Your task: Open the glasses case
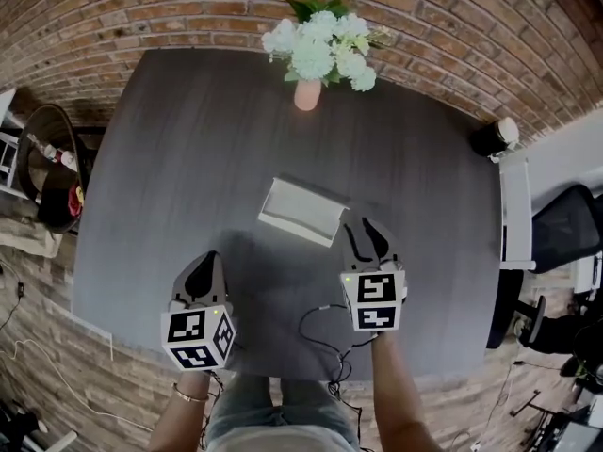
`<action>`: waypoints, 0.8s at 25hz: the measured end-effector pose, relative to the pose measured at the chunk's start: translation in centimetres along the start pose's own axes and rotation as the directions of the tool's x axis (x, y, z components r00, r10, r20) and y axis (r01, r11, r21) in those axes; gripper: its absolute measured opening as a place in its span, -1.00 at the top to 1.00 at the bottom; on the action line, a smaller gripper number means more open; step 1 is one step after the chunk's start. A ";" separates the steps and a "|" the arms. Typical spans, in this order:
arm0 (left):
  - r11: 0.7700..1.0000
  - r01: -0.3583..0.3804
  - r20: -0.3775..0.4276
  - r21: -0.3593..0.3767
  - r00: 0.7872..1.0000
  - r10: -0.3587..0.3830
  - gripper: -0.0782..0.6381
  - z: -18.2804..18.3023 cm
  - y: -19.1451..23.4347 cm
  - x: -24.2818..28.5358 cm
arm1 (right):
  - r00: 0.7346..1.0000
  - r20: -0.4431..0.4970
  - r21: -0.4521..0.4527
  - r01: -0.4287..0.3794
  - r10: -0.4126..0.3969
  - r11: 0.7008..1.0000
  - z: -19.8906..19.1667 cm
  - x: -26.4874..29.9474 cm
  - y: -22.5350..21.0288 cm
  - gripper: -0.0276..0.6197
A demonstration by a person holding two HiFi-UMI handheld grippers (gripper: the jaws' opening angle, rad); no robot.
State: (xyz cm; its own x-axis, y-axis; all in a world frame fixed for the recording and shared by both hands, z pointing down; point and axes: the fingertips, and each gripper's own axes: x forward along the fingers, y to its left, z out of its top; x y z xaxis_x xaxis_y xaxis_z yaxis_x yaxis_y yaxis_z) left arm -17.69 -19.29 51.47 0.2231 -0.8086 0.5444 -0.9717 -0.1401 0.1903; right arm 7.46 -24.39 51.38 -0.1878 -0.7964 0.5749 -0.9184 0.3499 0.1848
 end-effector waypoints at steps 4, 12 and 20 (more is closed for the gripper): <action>1.000 0.005 0.015 0.006 1.000 -0.005 0.79 0.7 -0.6 -0.9 | 0.999 0.035 0.108 0.000 -0.004 0.994 0.3 -1.8 -0.6 0.66; 1.000 0.026 0.078 0.018 0.997 -0.027 0.79 3.4 -2.0 -2.8 | 0.994 0.107 0.201 -0.007 -0.014 0.980 2.5 -6.7 -0.5 0.79; 0.998 0.055 0.197 0.029 0.979 -0.060 0.80 8.5 -3.7 -5.3 | 0.977 0.200 0.265 0.021 -0.076 0.964 5.6 -12.6 -1.0 0.90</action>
State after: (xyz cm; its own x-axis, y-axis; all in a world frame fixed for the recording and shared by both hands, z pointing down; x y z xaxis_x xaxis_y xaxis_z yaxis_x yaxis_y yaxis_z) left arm -15.94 -19.29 40.94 0.2609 -0.8955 0.3604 -0.9598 -0.2005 0.1965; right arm 8.82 -17.49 39.50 -0.1833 -0.9031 0.3883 -0.9815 0.1901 -0.0214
